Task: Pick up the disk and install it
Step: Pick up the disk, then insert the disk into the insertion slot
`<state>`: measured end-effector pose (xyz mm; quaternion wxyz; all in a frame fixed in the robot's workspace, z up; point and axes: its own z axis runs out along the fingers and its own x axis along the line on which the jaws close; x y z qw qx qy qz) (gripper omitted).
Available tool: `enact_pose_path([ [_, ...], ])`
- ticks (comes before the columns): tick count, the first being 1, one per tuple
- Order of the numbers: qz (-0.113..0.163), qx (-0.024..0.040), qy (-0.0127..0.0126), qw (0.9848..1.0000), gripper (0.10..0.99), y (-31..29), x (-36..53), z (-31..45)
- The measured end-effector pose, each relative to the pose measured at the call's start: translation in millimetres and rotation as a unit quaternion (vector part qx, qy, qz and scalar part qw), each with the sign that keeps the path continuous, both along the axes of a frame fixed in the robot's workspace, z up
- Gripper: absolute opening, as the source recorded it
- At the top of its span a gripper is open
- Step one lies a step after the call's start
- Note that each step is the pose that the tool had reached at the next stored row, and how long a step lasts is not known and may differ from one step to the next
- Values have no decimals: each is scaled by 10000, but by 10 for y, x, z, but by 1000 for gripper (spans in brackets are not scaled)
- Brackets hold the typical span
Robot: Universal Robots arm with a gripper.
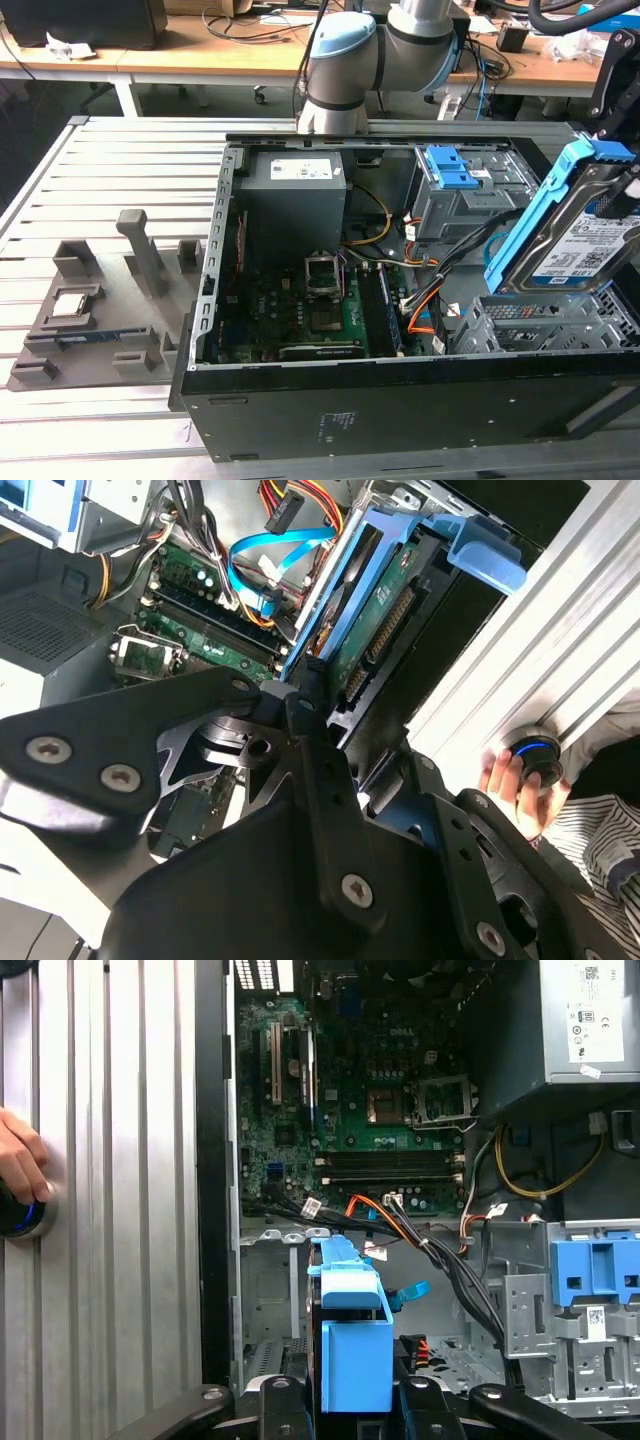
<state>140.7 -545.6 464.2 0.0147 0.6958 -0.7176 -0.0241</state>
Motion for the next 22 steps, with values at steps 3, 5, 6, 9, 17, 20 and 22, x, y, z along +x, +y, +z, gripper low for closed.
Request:
enact_pose_path([
  [3,1,-1,0,10000,365,0,1,0],
  [5,0,-2,0,10000,365,0,1,0],
  [6,0,-2,0,10000,365,0,1,0],
  [9,0,-2,0,10000,365,0,1,0],
  [17,-55,-35,0,10000,365,0,1,-39],
  [20,-54,-38,0,10000,365,0,10,-56],
  [22,-57,-41,0,10000,365,0,19,-82],
])
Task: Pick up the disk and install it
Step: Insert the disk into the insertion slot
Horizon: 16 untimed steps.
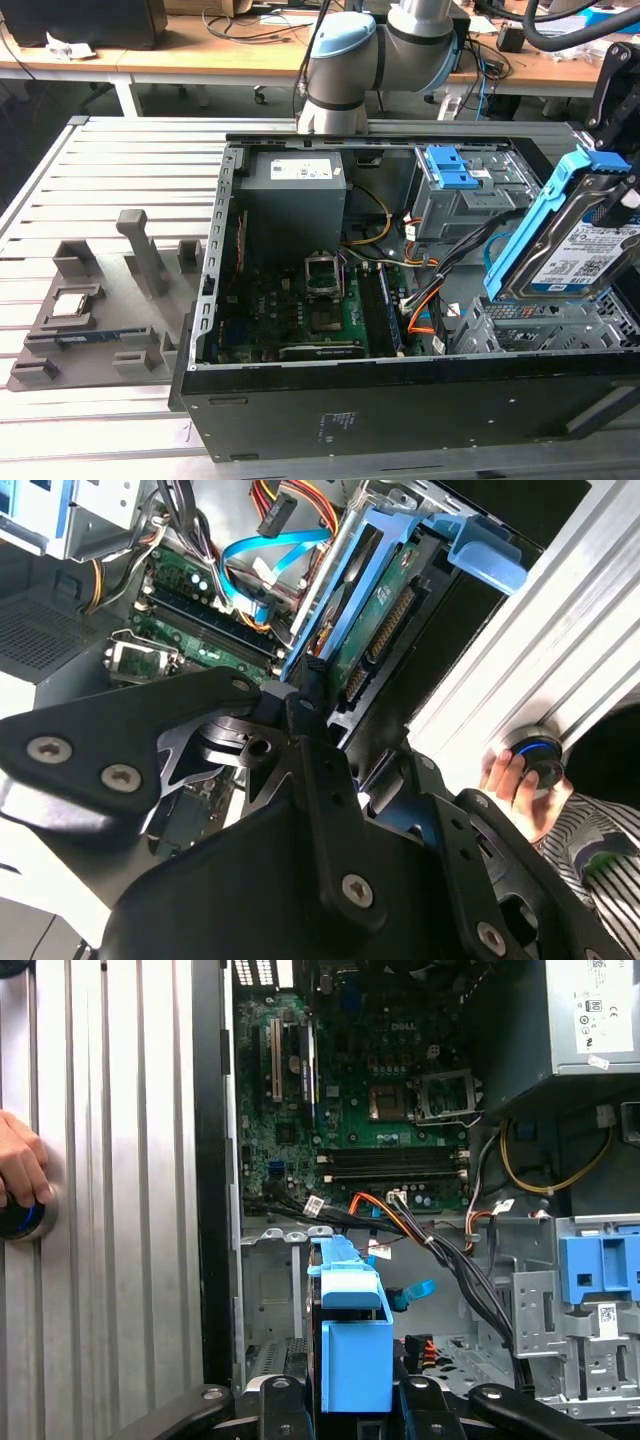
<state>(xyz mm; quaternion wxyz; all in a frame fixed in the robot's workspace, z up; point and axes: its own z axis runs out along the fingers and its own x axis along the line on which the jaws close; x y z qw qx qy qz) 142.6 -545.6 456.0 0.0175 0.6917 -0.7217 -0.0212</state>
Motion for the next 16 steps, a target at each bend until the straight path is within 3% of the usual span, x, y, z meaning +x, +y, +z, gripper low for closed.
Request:
enact_pose_path([
  [16,0,-1,0,10000,365,-41,11,-158],
])
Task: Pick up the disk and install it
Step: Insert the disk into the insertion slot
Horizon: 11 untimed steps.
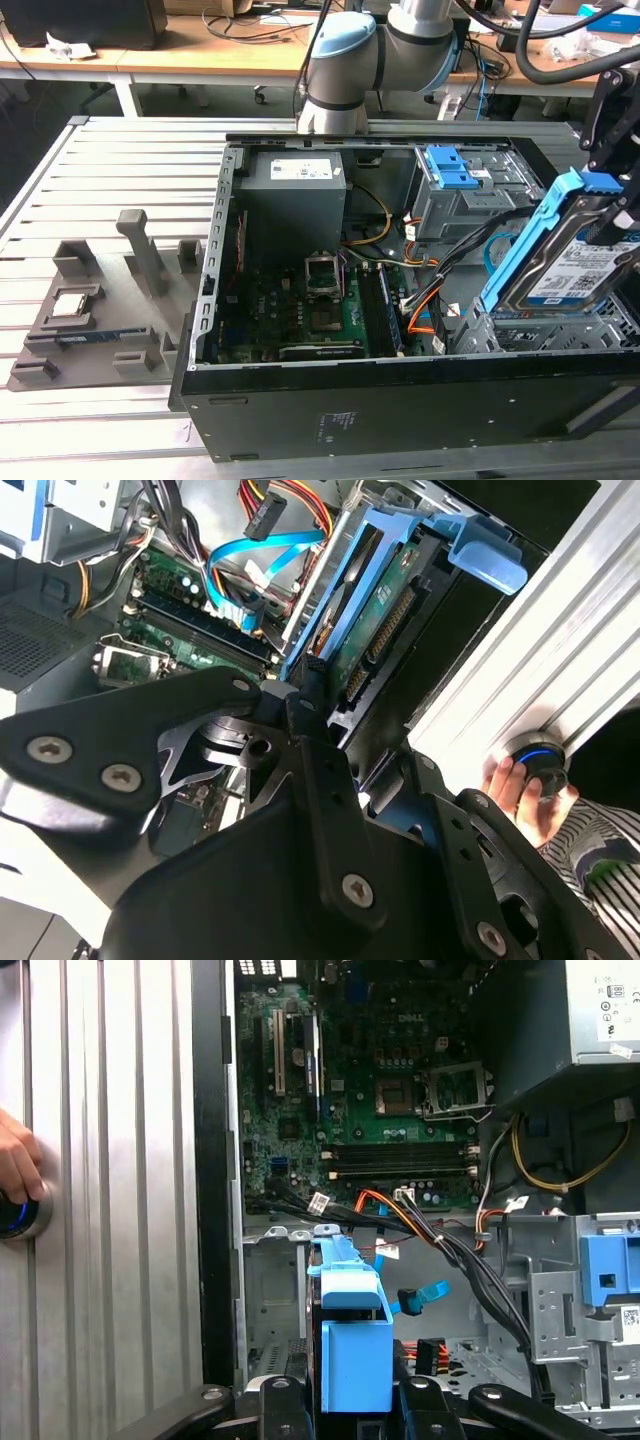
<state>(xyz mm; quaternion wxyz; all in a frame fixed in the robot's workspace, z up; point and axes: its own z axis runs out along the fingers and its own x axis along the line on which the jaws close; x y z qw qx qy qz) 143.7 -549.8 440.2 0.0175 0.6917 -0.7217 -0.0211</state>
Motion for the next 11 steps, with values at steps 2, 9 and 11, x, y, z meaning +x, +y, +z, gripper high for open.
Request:
enact_pose_path([
  [2,0,1,0,10000,365,0,0,-28],
  [9,2,1,0,10000,365,0,0,-188],
  [11,2,0,0,10000,365,0,0,-234],
])
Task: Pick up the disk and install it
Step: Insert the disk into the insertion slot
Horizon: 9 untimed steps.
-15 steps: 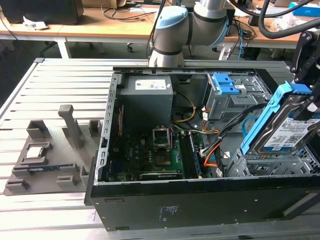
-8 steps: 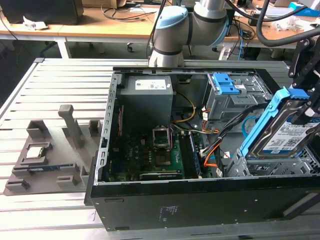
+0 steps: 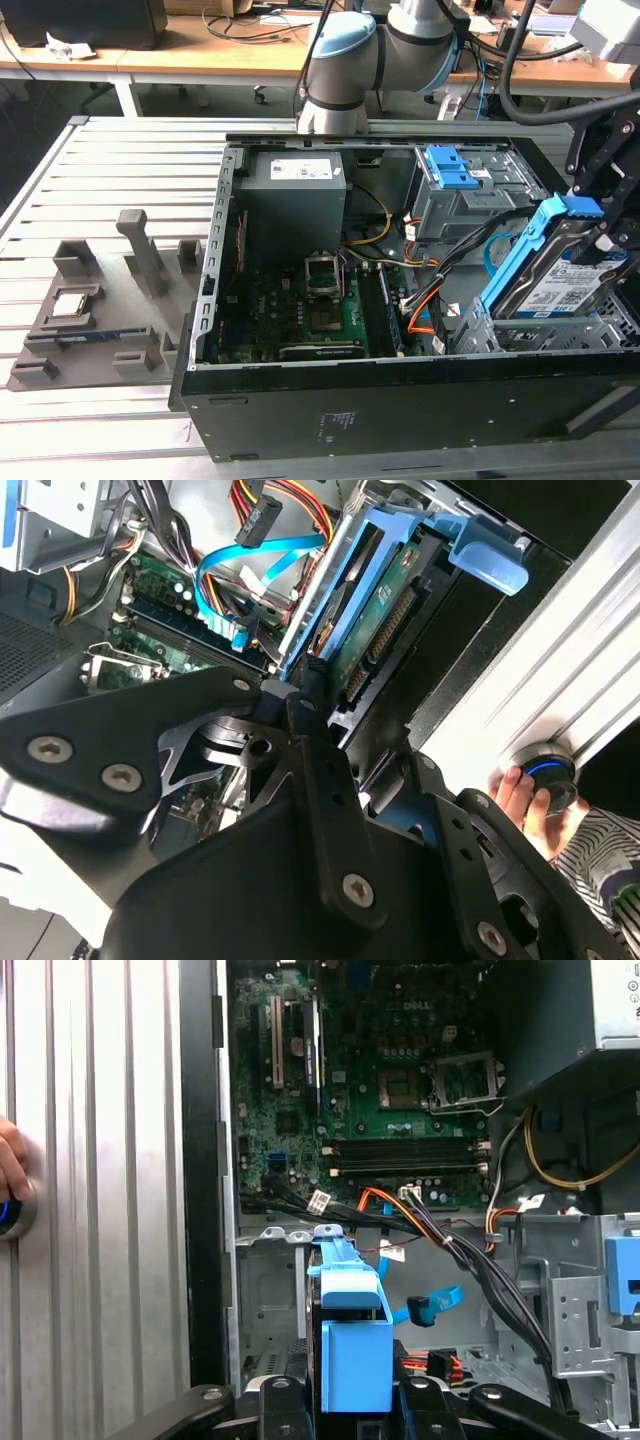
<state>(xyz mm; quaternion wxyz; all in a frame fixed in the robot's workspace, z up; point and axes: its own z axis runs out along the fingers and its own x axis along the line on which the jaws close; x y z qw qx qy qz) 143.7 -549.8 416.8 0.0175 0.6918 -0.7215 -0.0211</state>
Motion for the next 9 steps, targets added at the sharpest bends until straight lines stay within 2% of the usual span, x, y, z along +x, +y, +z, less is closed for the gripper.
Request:
enact_pose_path([
  [9,0,0,0,10000,365,0,0,-156],
])
